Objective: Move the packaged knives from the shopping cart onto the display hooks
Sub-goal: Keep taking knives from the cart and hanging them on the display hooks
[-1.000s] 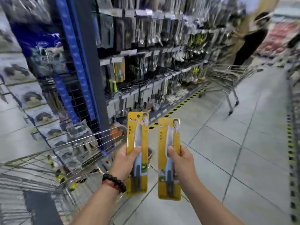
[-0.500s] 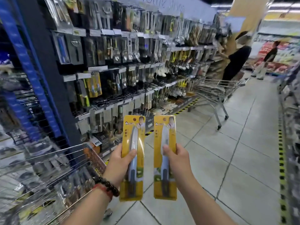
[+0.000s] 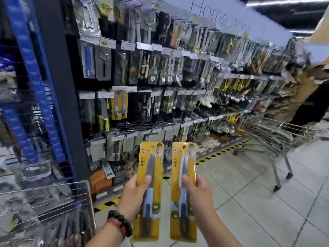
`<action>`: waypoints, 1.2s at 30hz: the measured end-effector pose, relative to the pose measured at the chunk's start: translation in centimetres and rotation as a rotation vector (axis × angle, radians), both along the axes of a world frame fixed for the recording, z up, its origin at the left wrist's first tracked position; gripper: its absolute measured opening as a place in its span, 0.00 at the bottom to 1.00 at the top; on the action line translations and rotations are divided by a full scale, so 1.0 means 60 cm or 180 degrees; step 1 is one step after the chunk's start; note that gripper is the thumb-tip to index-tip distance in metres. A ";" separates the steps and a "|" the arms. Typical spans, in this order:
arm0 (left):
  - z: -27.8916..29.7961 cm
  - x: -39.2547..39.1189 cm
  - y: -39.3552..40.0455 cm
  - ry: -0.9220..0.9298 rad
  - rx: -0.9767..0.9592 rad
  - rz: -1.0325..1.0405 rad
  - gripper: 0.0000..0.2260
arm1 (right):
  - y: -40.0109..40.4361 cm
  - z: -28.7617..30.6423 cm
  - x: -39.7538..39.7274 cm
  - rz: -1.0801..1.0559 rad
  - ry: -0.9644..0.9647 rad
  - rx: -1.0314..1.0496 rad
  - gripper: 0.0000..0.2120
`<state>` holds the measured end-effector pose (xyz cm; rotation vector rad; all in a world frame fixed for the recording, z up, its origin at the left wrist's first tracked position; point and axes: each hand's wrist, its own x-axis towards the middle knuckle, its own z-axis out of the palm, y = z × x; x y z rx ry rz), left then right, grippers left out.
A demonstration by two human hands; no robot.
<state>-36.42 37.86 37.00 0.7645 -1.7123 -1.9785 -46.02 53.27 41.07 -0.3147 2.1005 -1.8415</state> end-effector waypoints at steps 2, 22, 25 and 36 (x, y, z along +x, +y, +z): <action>0.009 -0.054 -0.016 0.0010 0.0056 0.0084 0.26 | -0.022 0.002 -0.064 0.0046 0.0033 0.0025 0.05; 0.069 -0.373 -0.294 -0.0280 -0.0065 0.1806 0.07 | -0.460 -0.018 -0.512 0.1903 -0.0078 0.0019 0.07; 0.060 -0.380 -0.348 -0.0211 0.0004 0.2086 0.07 | -0.541 -0.033 -0.525 0.2097 -0.0109 0.0094 0.04; -0.011 -0.429 -0.586 -0.0198 -0.0019 0.1990 0.07 | -0.850 -0.105 -0.572 0.2183 0.0078 0.0212 0.12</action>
